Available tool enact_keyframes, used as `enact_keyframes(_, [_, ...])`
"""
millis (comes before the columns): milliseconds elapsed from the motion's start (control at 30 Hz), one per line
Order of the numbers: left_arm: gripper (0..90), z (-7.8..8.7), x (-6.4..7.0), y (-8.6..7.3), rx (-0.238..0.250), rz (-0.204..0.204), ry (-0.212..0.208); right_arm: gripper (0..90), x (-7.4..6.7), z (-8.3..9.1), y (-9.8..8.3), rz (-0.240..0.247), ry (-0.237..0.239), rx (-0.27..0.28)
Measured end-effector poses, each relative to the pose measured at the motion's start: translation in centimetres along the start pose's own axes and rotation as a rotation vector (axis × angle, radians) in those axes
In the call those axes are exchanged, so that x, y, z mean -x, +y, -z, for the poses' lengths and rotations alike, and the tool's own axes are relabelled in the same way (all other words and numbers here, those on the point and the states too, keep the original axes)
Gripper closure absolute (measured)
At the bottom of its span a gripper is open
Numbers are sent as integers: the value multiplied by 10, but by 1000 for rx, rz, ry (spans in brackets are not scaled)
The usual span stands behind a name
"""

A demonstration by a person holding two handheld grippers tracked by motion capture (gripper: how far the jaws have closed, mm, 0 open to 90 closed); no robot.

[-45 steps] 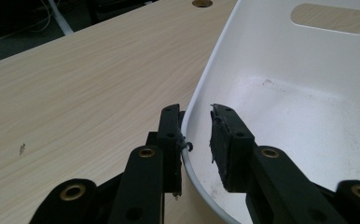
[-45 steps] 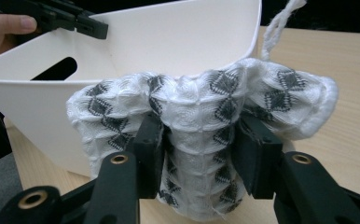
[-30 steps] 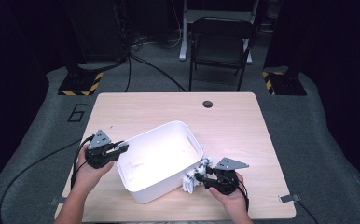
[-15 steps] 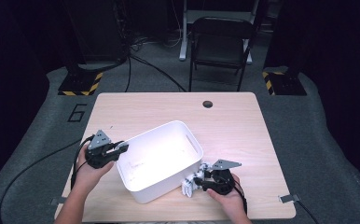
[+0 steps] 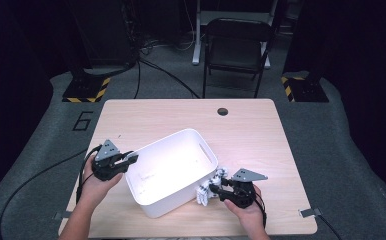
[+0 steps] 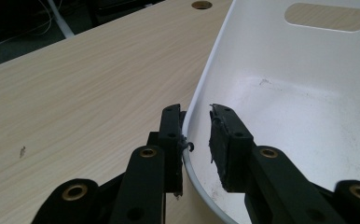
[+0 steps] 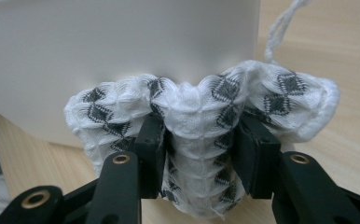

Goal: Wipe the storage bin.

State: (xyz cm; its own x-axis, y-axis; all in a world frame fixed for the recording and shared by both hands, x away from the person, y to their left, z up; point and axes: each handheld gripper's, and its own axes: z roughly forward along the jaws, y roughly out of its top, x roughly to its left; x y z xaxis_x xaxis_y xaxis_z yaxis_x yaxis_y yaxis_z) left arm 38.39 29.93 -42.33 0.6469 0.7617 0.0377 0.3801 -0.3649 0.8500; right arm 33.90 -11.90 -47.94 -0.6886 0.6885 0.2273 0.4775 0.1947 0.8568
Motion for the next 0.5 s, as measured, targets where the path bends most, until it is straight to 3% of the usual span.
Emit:
enact_keyframes(100, [742,0,0,0,2,0,-3,569,-4,9,7,3,5,60])
enact_keyframes(233, [745,1,1,0,-1,-2,-13,569,-5,15,11,-7,8,101])
enact_keyframes(400, [762,1,1,1,-6,-1,-12,565,-1,12,8,-17,17,77])
enact_keyframes(500, [763,1,2,1,-7,0,-12,564,2,4,1,-16,11,25])
